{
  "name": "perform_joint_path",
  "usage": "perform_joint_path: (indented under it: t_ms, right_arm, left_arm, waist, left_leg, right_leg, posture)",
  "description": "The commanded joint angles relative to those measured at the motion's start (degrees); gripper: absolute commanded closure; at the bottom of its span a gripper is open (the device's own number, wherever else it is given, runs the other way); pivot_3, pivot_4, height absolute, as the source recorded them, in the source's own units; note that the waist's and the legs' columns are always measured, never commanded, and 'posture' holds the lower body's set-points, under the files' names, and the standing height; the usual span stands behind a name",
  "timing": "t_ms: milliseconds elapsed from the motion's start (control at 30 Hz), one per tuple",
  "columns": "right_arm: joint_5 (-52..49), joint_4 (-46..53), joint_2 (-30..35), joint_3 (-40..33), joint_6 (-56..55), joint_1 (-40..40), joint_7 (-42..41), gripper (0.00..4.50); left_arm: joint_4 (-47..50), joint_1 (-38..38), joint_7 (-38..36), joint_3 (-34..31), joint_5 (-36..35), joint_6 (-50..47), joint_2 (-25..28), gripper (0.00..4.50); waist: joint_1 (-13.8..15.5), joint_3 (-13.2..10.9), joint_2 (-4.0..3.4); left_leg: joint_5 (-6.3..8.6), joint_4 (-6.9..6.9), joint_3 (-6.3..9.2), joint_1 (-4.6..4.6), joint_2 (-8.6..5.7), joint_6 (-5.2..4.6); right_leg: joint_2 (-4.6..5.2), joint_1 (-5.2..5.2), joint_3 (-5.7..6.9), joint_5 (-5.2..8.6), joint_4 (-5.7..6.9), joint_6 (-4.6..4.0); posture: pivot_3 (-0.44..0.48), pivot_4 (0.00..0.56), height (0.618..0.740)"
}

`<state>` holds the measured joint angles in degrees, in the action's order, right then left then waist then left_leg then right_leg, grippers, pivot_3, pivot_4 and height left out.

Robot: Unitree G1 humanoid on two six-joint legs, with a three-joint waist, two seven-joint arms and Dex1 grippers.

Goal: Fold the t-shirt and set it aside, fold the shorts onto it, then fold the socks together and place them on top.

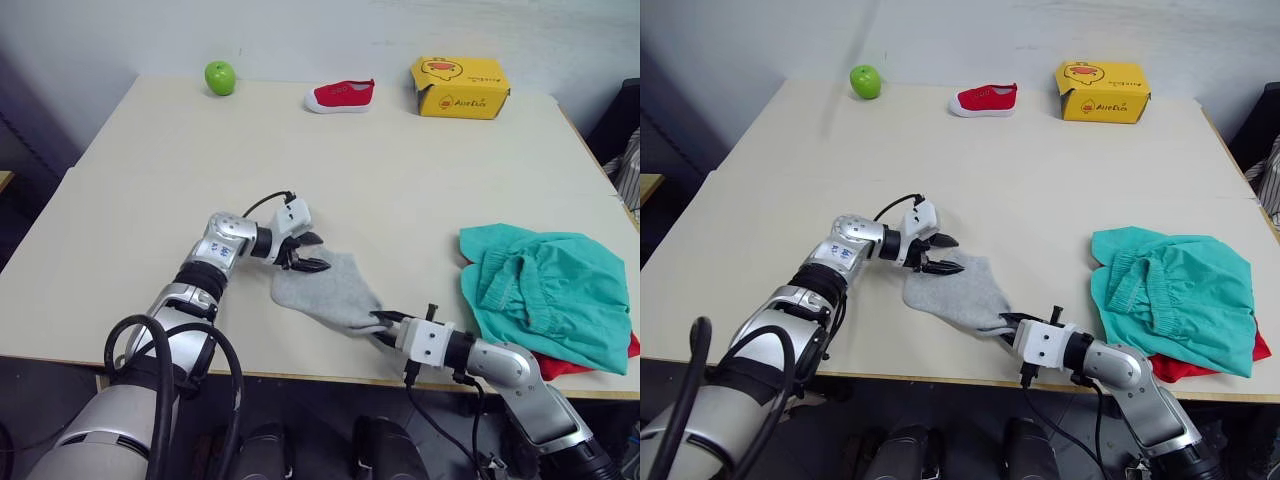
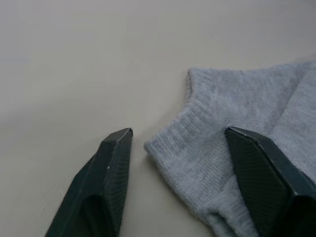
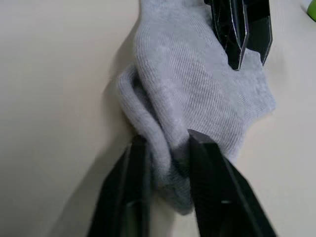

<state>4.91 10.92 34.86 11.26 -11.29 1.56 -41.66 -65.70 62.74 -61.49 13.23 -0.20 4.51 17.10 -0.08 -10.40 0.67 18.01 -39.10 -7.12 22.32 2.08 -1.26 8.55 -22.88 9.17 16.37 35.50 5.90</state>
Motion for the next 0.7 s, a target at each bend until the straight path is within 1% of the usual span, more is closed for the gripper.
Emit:
perform_joint_path:
  t_ms: [33,200,233,333,433,500,533,700]
  right_arm:
    - [0.35,-0.10,0.54,-1.00,-1.43,-0.32,0.66,4.50]
    - [-0.07,-4.16,2.50,-1.88,-4.88,1.99,-1.00,4.50]
    - [-0.11,-5.93,3.05,-2.02,-6.15,3.29,-1.48,4.50]
    - [-1.28,-12.57,4.72,-2.20,-10.60,8.11,-3.98,4.50]
    - [-3.08,-20.52,5.89,-1.96,-15.35,14.04,-7.46,4.50]
    - [-4.04,-26.41,6.04,-0.95,-18.89,18.43,-10.75,4.50]
    - [-4.82,-29.12,5.75,-0.47,-20.50,20.35,-12.59,4.50]
    - [-5.97,-40.98,4.06,1.49,-28.95,26.89,-19.17,4.50]
  left_arm:
    - [-1.07,0.73,0.15,-1.72,0.58,0.95,-0.44,2.69]
    - [0.94,-1.33,-1.93,-4.55,-0.86,-0.82,0.14,4.34]
    - [2.11,-2.01,-2.23,-5.10,-1.15,-1.54,0.59,4.46]
    - [7.68,-5.04,-3.25,-6.28,-2.02,-4.71,2.44,4.46]
    - [17.32,-10.12,-5.02,-6.60,-3.28,-8.89,4.86,4.46]
    - [28.10,-15.39,-5.92,-6.56,-4.70,-13.49,6.95,4.46]
    - [33.63,-18.02,-5.22,-6.87,-5.39,-15.54,7.78,4.46]
    - [54.62,-28.08,-0.12,-8.92,-8.74,-27.75,9.83,4.46]
  waist:
    - [0.00,0.00,0.00]
    - [-0.05,0.00,0.00]
    - [-0.15,0.00,0.00]
    - [-0.43,-0.01,0.01]
    - [-0.87,-0.01,0.01]
    - [-1.32,-0.01,0.00]
    - [-1.42,-0.02,-0.01]
    - [-1.49,-0.02,-0.03]
  left_leg:
    - [0.00,0.00,0.00,0.00,0.00,0.00]
    - [0.00,0.00,-0.01,-0.01,0.00,0.00]
    - [0.00,0.00,-0.01,-0.02,0.00,0.00]
    - [-0.02,-0.01,-0.04,-0.06,0.00,-0.02]
    - [-0.04,0.00,-0.03,-0.08,0.04,0.01]
    - [-0.04,0.00,-0.03,-0.09,0.05,0.02]
    - [-0.04,0.00,-0.03,-0.09,0.06,0.02]
    - [-0.05,-0.03,-0.03,-0.10,0.35,0.02]
  right_leg:
    - [0.01,0.00,-0.01,0.00,0.00,0.00]
    - [0.01,0.00,-0.01,0.00,0.01,0.00]
    - [0.01,0.01,-0.01,0.00,0.01,0.00]
    - [0.02,0.01,-0.06,-0.01,0.05,0.02]
    - [0.01,0.01,-0.06,-0.01,0.08,0.01]
    - [0.01,0.01,-0.06,-0.01,0.09,0.01]
    - [0.01,0.02,-0.07,-0.01,0.09,0.01]
    - [0.01,0.06,-0.08,-0.01,0.08,0.01]
  posture:
    - [0.000,0.150,0.740]
    - [0.000,0.150,0.740]
    - [0.000,0.150,0.740]
    - [0.000,0.150,0.740]
    - [0.000,0.150,0.740]
    - [0.000,0.150,0.740]
    - [0.000,0.150,0.740]
    - [0.000,0.150,0.740]
